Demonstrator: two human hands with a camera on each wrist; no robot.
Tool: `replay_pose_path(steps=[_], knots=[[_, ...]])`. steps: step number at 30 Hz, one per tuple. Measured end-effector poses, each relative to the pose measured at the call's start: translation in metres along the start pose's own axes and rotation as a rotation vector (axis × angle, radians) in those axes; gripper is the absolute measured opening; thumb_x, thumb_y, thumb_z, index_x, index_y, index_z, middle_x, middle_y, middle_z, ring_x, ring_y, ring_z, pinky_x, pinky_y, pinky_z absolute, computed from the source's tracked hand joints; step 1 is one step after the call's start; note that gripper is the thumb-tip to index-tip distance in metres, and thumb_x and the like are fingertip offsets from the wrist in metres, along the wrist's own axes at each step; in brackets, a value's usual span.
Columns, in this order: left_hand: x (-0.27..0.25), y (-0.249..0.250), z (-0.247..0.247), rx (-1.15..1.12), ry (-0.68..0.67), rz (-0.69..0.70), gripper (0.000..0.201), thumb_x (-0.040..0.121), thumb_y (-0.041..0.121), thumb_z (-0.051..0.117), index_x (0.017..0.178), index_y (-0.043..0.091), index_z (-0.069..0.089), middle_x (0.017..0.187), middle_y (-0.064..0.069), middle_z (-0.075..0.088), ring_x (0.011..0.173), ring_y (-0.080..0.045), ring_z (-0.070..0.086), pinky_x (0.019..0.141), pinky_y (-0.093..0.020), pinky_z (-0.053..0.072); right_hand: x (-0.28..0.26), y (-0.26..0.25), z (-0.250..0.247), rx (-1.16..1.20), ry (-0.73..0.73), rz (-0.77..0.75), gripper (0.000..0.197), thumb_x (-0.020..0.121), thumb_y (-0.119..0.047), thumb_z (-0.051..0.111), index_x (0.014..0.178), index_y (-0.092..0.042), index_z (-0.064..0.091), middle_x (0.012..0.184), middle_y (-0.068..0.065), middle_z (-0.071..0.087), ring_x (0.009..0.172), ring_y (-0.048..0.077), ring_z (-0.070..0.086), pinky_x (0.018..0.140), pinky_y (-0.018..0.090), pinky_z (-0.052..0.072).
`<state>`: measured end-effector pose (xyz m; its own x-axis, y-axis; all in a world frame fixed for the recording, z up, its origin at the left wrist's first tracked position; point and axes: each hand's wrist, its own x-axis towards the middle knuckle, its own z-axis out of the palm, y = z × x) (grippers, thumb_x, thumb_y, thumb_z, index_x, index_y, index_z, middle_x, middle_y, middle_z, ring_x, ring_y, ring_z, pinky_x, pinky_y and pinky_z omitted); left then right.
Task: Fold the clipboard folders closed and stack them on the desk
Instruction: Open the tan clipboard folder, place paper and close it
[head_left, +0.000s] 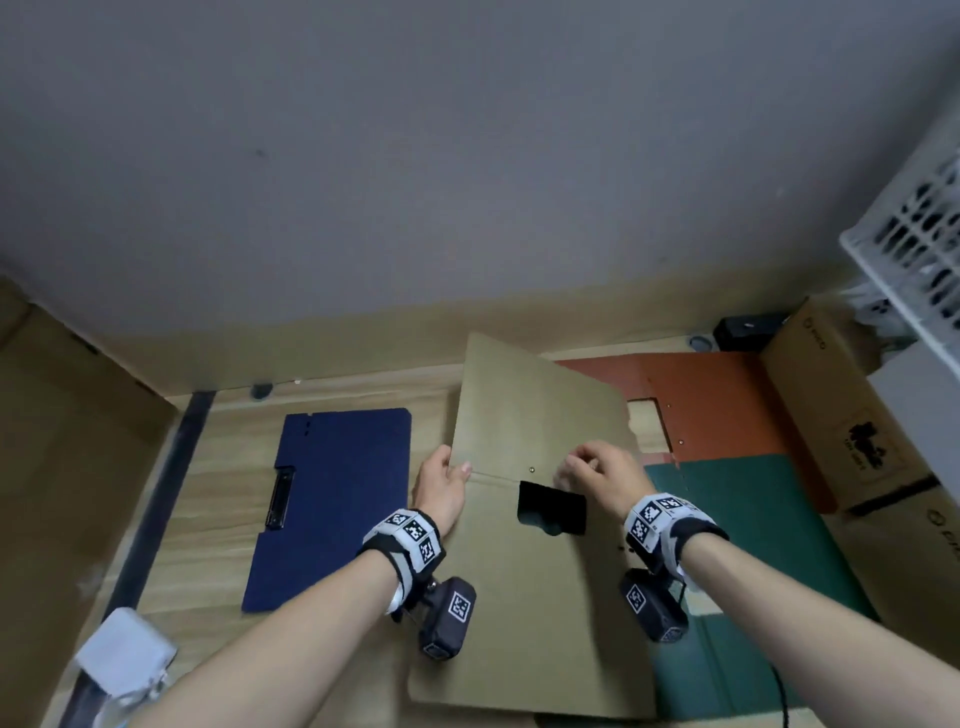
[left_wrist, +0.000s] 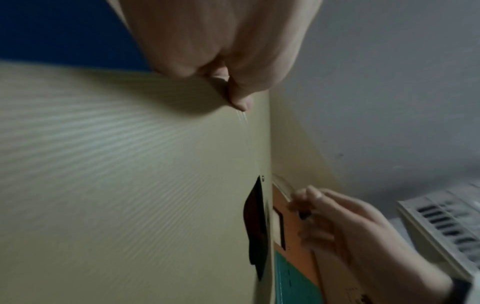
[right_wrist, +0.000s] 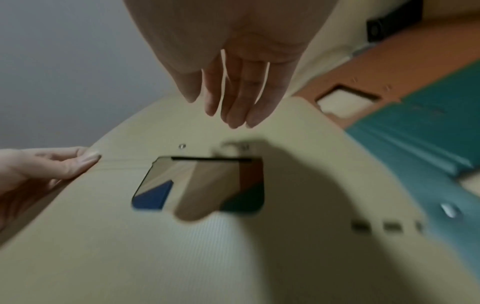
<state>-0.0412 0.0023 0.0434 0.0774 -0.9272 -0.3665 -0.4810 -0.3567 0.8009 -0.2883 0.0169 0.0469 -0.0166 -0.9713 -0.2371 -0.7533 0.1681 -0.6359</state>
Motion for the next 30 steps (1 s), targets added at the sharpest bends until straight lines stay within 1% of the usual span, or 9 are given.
replay_pose_path(steps=[5, 7, 9, 12, 17, 21, 24, 28, 30], knots=[[-0.002, 0.066, -0.052, 0.142, -0.036, 0.198, 0.006, 0.093, 0.025, 0.056, 0.087, 0.022, 0.054, 0.096, -0.008, 0.07, 0.091, -0.027, 0.065, 0.073, -0.029, 0.047, 0.024, -0.064, -0.071, -0.119, 0.156, -0.21, 0.027, 0.093, -0.044, 0.052, 0.108, -0.024, 0.062, 0.102, -0.009, 0.059, 0.083, 0.009, 0.059, 0.08, 0.035, 0.051], [-0.004, 0.097, -0.069, 0.2, -0.058, 0.298, 0.009, 0.09, 0.029, 0.056, 0.086, 0.022, 0.052, 0.087, -0.005, 0.068, 0.084, -0.028, 0.064, 0.074, -0.032, 0.048, 0.028, -0.093, -0.099, -0.19, 0.22, -0.295, 0.031, 0.09, -0.045, 0.057, 0.116, -0.027, 0.056, 0.114, -0.01, 0.053, 0.088, 0.008, 0.059, 0.079, 0.034, 0.051], [-0.007, 0.126, -0.083, 0.267, -0.051, 0.403, 0.019, 0.088, 0.029, 0.058, 0.08, 0.017, 0.045, 0.071, -0.005, 0.056, 0.072, -0.031, 0.052, 0.066, -0.033, 0.042, 0.034, -0.119, -0.123, -0.269, 0.307, -0.412, 0.048, 0.084, -0.044, 0.066, 0.126, -0.027, 0.049, 0.133, -0.008, 0.044, 0.111, 0.012, 0.054, 0.091, 0.037, 0.051], [-0.017, 0.169, -0.099, 0.378, -0.046, 0.541, 0.023, 0.089, 0.026, 0.06, 0.077, 0.018, 0.042, 0.071, -0.003, 0.054, 0.076, -0.035, 0.052, 0.065, -0.035, 0.036, 0.041, -0.157, -0.155, -0.457, 0.376, -0.577, 0.087, 0.071, -0.048, 0.078, 0.143, -0.021, 0.037, 0.156, 0.003, 0.024, 0.14, 0.023, 0.025, 0.115, 0.041, 0.03], [-0.026, 0.211, -0.122, 0.542, -0.042, 0.729, 0.019, 0.091, 0.025, 0.056, 0.081, 0.024, 0.04, 0.078, -0.004, 0.064, 0.083, -0.037, 0.06, 0.07, -0.034, 0.044, 0.045, -0.196, -0.196, -0.76, 0.342, -0.678, 0.112, 0.062, -0.06, 0.077, 0.151, -0.023, 0.02, 0.162, 0.003, 0.009, 0.147, 0.024, 0.006, 0.12, 0.039, 0.012], [-0.032, 0.219, -0.13, 0.724, -0.054, 0.876, 0.021, 0.095, 0.026, 0.052, 0.084, 0.023, 0.034, 0.083, -0.013, 0.068, 0.08, -0.038, 0.063, 0.071, -0.043, 0.052, 0.047, -0.203, -0.205, -0.938, 0.198, -0.693, 0.105, 0.065, -0.056, 0.073, 0.151, -0.026, 0.022, 0.159, 0.0, 0.022, 0.147, 0.021, 0.013, 0.119, 0.04, 0.01], [-0.033, 0.211, -0.127, 0.863, -0.026, 0.962, 0.015, 0.097, 0.025, 0.05, 0.092, 0.016, 0.039, 0.085, -0.015, 0.069, 0.076, -0.039, 0.061, 0.067, -0.043, 0.051, 0.042, -0.199, -0.193, -0.892, 0.078, -0.639, 0.088, 0.07, -0.048, 0.07, 0.146, -0.026, 0.034, 0.149, -0.003, 0.04, 0.14, 0.02, 0.031, 0.115, 0.037, 0.024], [-0.028, 0.182, -0.119, 0.946, -0.009, 0.974, 0.012, 0.098, 0.023, 0.047, 0.092, 0.018, 0.038, 0.083, -0.011, 0.069, 0.073, -0.038, 0.061, 0.065, -0.042, 0.052, 0.029, -0.181, -0.157, -0.846, -0.066, -0.457, 0.019, 0.085, -0.038, 0.06, 0.098, -0.025, 0.064, 0.099, 0.001, 0.065, 0.096, 0.027, 0.064, 0.079, 0.037, 0.052], [-0.025, 0.167, -0.115, 0.972, -0.019, 0.939, 0.009, 0.097, 0.021, 0.046, 0.093, 0.018, 0.039, 0.083, -0.01, 0.067, 0.074, -0.038, 0.06, 0.065, -0.043, 0.051, 0.024, -0.167, -0.133, -0.866, -0.055, -0.413, 0.015, 0.09, -0.034, 0.053, 0.095, -0.024, 0.064, 0.095, 0.006, 0.066, 0.089, 0.031, 0.064, 0.076, 0.038, 0.052]])
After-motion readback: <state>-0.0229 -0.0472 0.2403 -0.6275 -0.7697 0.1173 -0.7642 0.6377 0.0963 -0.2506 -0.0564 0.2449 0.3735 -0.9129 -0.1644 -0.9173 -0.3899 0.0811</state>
